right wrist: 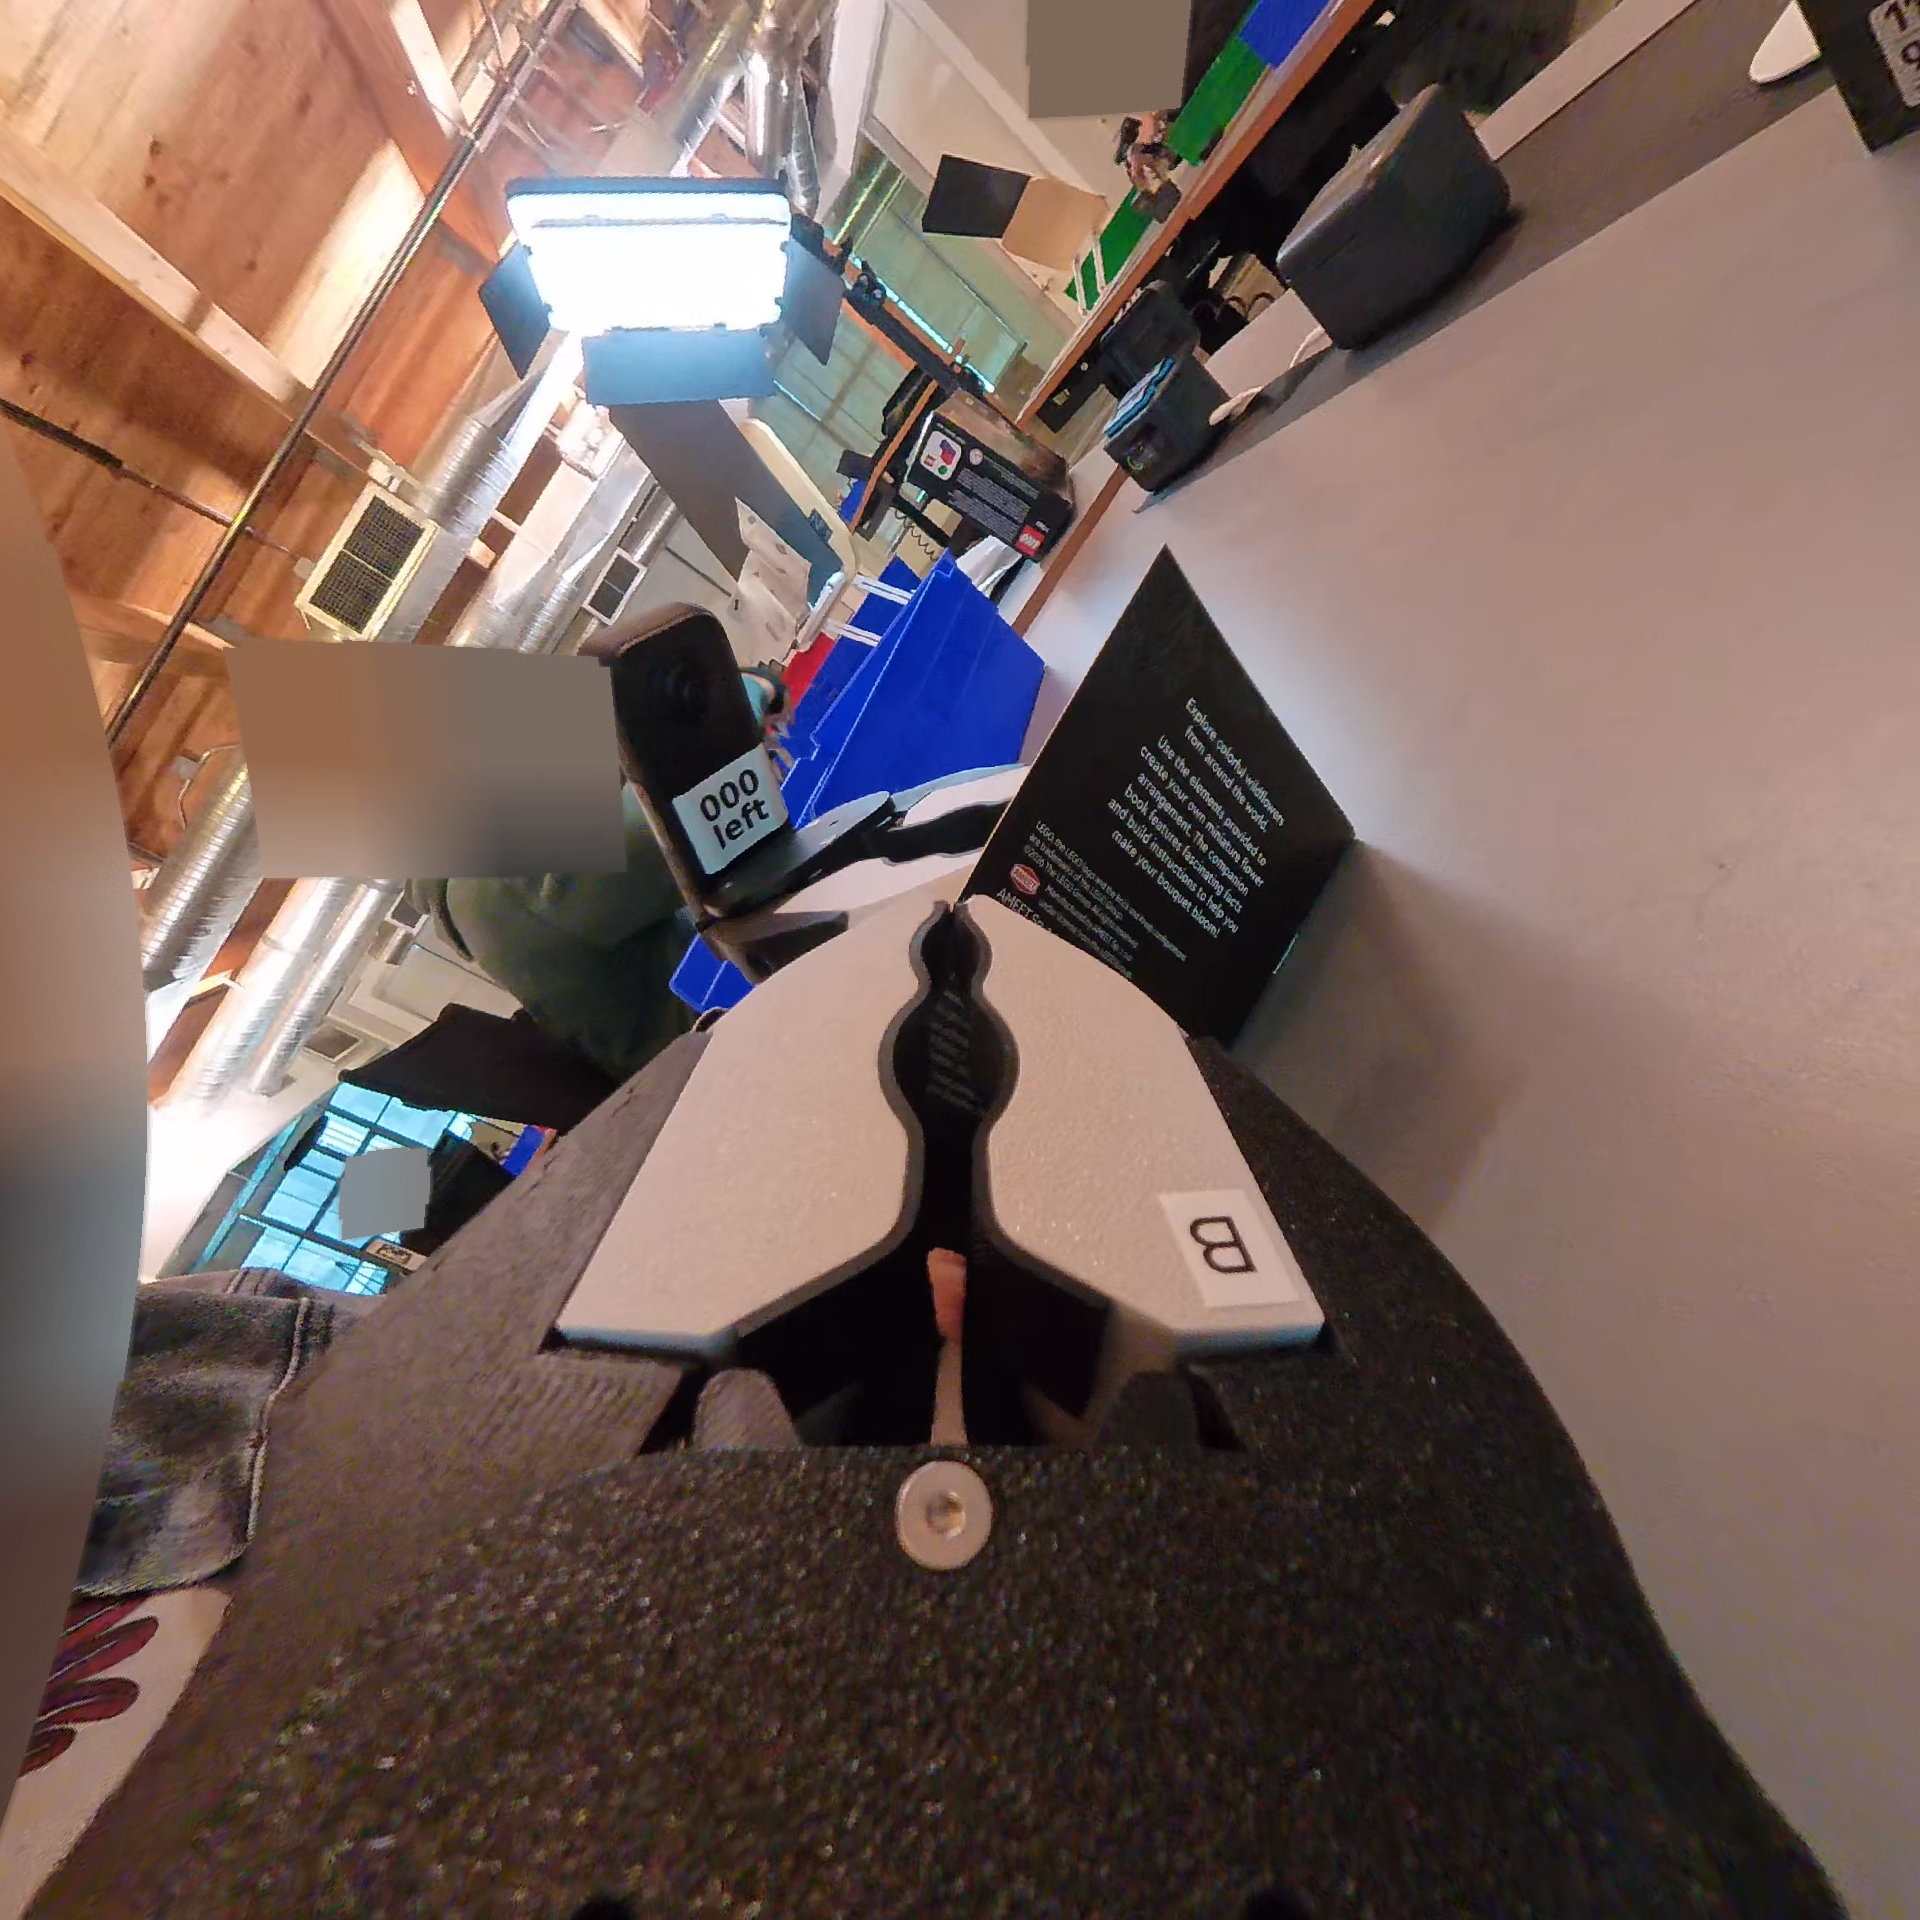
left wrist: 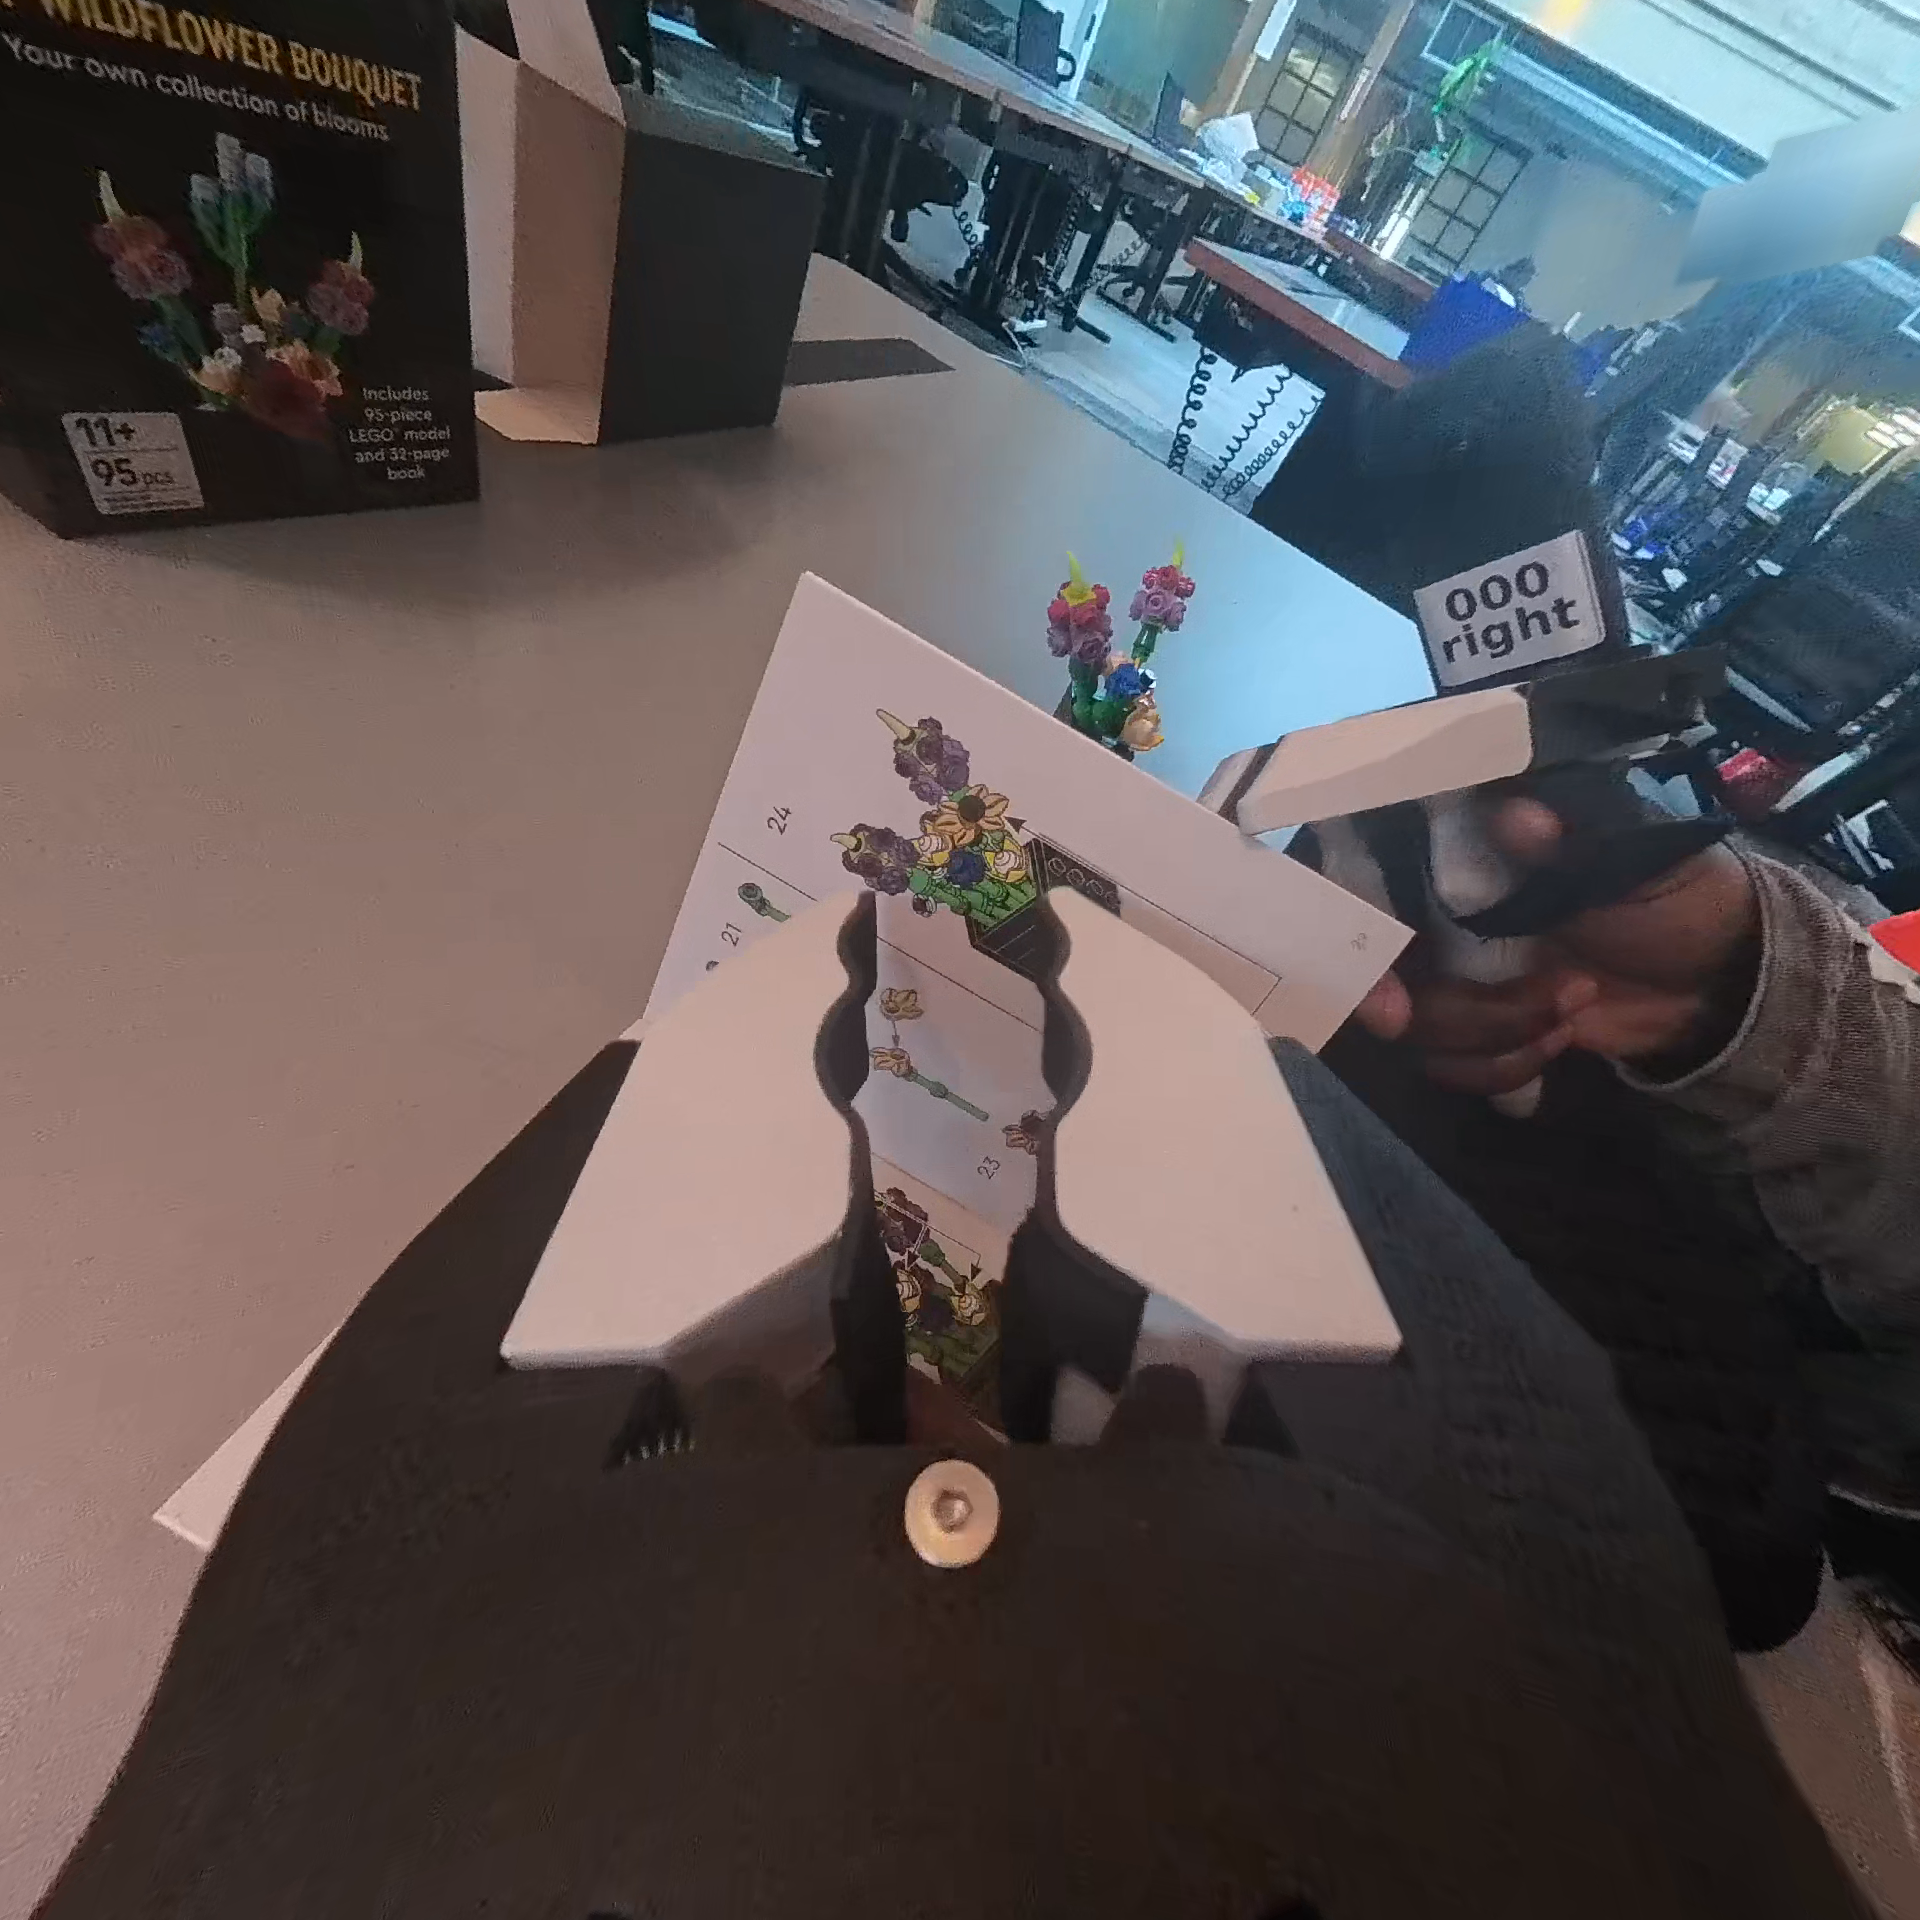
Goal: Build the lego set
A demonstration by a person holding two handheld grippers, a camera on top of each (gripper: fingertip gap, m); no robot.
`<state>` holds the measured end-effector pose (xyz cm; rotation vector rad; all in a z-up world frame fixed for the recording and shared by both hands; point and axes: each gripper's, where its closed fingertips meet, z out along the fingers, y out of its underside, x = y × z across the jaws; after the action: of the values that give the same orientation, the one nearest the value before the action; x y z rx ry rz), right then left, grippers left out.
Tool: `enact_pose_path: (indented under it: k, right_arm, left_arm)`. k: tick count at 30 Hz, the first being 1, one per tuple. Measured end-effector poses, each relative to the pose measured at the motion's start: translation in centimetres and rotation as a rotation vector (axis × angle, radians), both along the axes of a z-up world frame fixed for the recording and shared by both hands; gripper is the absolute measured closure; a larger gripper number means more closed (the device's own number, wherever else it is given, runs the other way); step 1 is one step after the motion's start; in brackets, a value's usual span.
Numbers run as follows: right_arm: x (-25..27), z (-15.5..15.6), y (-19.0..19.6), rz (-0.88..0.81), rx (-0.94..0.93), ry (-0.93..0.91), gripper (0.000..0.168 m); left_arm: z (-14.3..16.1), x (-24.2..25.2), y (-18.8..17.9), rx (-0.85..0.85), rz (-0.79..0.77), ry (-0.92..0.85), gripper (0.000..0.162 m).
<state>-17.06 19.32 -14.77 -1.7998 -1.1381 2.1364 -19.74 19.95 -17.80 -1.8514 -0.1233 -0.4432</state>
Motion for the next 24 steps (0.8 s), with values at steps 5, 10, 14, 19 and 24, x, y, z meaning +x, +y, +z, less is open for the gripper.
enact_pose_path:
  k: [5,10,14,19,24]
  right_arm:
    - [0.1,0.1,-0.3,0.011,-0.019,0.010,0.168]
    - [0.0,-0.5,-1.0,0.037,-0.002,-0.026,0.168]
    - [-0.1,-1.0,-1.4,0.048,0.054,-0.037,0.168]
    - [0.2,-0.3,-1.3,0.049,0.059,0.003,0.168]
    - [1.3,0.9,0.5,-0.010,0.082,0.045,0.168]
  left_arm:
    - [0.7,-0.1,-0.2,0.051,-0.012,-0.057,0.121]
    - [1.4,-1.0,-0.5,0.099,0.015,-0.187,0.115]
    - [1.2,-1.6,-0.5,0.084,0.054,-0.209,0.110]
    - [1.8,-1.4,-0.6,0.117,0.044,-0.227,0.107]
    - [2.5,-1.1,-1.2,0.093,0.024,-0.277,0.108]
